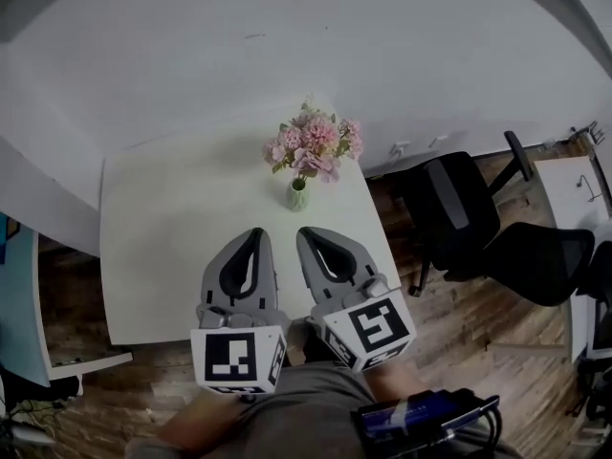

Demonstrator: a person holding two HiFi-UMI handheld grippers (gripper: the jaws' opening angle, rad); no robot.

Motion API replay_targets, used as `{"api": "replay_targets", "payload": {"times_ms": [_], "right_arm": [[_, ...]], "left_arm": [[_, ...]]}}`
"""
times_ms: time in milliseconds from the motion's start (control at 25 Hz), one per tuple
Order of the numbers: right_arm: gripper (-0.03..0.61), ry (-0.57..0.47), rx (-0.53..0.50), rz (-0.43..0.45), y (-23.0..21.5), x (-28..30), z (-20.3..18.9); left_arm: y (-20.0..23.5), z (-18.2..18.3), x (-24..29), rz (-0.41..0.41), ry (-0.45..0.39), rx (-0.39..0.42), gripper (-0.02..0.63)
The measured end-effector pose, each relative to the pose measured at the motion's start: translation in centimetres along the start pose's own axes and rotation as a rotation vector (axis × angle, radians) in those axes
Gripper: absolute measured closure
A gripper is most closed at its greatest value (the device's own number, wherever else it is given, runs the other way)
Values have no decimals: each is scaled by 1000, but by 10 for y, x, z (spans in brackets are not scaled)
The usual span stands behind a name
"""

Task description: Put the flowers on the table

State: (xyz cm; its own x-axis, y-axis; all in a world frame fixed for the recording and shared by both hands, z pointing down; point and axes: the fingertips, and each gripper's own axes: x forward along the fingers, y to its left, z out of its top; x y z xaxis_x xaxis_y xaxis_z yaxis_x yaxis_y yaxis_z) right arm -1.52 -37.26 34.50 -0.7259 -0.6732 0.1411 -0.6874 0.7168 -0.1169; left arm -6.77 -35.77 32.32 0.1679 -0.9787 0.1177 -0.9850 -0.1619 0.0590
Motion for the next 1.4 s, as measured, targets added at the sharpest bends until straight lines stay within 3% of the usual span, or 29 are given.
{"api": "replay_targets", "payload": {"times_ms": [400, 1400], "right_arm": [[571, -37, -66, -52, 31, -18, 20], [572, -52, -110, -60, 18, -29, 31]], "left_arm": [[4, 22, -30, -49, -71, 4, 606], [-18, 33, -25, -79, -110, 5, 606]]}}
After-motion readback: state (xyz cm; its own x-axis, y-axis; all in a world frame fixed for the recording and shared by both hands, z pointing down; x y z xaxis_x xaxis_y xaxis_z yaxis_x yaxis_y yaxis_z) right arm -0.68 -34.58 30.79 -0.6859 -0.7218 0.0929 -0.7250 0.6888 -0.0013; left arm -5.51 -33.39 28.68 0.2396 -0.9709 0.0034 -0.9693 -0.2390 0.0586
